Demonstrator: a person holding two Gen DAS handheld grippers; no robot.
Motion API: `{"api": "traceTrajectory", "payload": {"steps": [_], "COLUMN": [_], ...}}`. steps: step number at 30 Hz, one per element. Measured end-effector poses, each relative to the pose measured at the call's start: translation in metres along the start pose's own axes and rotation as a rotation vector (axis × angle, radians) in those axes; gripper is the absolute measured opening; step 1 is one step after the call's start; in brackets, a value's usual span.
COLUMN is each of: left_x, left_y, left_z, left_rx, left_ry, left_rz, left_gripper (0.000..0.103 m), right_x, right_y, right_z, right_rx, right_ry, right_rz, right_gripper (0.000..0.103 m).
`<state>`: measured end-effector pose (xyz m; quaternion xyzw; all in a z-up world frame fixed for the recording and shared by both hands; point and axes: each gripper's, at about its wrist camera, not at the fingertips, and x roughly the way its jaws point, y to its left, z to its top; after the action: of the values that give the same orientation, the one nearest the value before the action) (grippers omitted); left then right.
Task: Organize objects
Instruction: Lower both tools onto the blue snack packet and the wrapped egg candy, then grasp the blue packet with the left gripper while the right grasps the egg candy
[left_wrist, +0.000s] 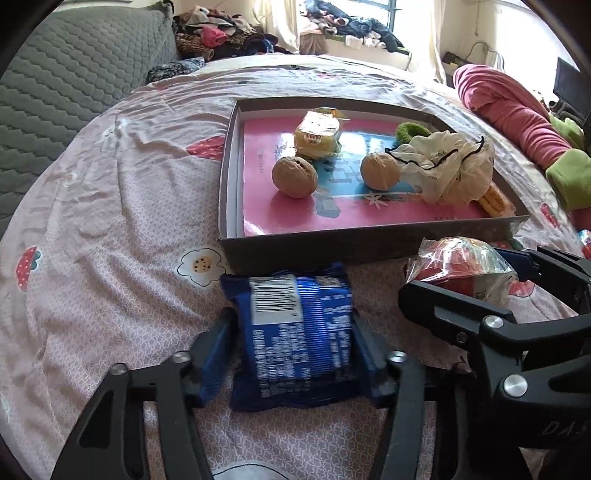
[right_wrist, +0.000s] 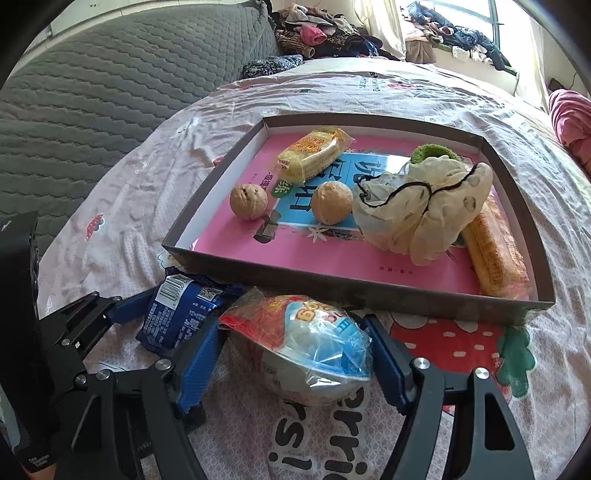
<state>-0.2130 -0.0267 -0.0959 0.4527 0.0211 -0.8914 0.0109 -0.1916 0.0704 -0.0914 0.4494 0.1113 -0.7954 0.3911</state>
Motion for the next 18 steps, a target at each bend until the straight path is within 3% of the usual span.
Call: {"api": "traceTrajectory", "payload": {"steps": [18], "left_x": [-0.0038], "left_y": [-0.0041], "left_z": [-0.0033], "left_rx": [0.017], "left_ry": [-0.001], "left_rz": [0.014], "left_gripper": [0.055], "right_x": [-0.0053], "right_y": [-0.0009], "right_z": [-0.0025], "right_rx": [0.001], "right_ry": [-0.009], "right_rz": [0.008], "right_gripper": [0.075]}}
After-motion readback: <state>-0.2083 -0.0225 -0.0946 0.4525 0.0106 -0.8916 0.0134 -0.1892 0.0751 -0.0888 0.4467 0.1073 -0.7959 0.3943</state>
